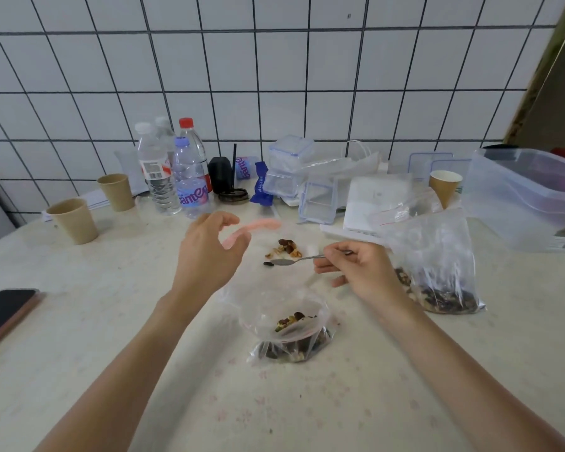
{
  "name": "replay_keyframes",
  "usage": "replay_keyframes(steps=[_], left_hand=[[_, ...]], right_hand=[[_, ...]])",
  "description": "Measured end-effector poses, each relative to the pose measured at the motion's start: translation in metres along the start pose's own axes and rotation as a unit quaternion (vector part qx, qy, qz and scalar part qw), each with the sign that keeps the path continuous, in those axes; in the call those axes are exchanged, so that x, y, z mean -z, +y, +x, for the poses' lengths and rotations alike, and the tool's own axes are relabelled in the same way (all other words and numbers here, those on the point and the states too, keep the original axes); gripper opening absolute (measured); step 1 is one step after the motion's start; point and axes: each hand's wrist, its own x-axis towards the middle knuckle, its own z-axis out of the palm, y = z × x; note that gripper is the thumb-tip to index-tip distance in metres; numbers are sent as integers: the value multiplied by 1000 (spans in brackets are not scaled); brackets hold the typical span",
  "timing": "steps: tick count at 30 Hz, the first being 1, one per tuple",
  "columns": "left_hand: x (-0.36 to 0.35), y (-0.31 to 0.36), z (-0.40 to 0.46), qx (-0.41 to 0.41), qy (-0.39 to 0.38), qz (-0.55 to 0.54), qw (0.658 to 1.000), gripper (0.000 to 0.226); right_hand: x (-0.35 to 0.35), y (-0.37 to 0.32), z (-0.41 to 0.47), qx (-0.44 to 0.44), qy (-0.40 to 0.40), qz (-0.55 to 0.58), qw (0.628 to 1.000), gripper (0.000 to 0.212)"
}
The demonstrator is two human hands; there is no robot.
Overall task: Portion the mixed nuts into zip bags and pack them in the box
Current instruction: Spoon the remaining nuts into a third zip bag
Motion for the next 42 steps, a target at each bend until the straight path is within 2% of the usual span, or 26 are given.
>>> replay_keyframes(steps=[3,4,6,10,16,20,26,34,42], left_hand=[[-10,-3,16,53,-94,98,989,62],[-13,-3,20,64,-115,119,984,63],[-19,-2,25,71,-138,141,978,50],[-26,-3,28,43,-128,134,982,24],[-24,3,34,45,-150,19,987,3],[-23,6,39,68,-174,-32,982,6],[-17,7,42,71,-166,-58,982,5],[-15,11,40,52,-165,-45,984,8],[-17,15,37,32,-172,-18,984,5]], right_hand=[[-15,9,13,-17,-2,-15,1000,13],[-21,11,17,-19,-3,-20,1000,14],[-30,14,22,-27,-5,-30,999,16],[-40,21,27,-56,34,-5,998,16],[-46,27,28,-61,89,19,994,15],[-48,28,28,-49,99,-20,994,18],[-50,29,26,-29,129,-52,990,16],[-47,32,25,-4,149,-69,986,14],[-49,35,26,27,143,-133,980,13]])
